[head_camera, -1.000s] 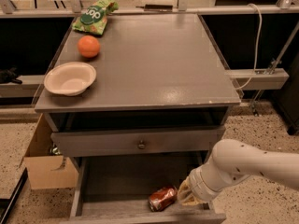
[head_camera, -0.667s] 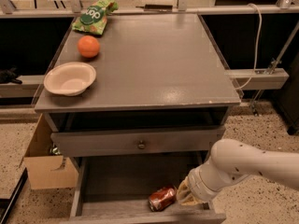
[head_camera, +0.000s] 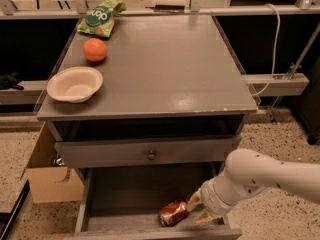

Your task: Place coke can into middle drawer

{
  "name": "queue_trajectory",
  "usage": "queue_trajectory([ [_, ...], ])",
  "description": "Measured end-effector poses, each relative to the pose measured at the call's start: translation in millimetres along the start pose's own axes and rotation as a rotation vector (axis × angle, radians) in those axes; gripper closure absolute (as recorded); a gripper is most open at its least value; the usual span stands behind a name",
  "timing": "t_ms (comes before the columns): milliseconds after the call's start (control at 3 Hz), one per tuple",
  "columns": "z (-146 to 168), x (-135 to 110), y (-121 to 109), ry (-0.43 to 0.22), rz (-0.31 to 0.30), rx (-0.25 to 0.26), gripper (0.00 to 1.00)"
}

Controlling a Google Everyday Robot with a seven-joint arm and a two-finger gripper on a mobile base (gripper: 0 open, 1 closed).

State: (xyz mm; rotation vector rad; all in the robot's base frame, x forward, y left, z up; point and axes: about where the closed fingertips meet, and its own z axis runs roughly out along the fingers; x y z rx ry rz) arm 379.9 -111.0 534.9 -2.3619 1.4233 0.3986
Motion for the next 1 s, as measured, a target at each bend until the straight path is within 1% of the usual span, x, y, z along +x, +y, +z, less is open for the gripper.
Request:
queue_trajectory([
  [333, 0.0, 0.0, 0.0, 0.0, 0.0, 0.0, 0.04],
  [667, 0.0, 0.0, 0.0, 0.0, 0.0, 0.0, 0.0],
  [1000, 0.0, 0.0, 0.0, 0.0, 0.0, 0.0, 0.0],
])
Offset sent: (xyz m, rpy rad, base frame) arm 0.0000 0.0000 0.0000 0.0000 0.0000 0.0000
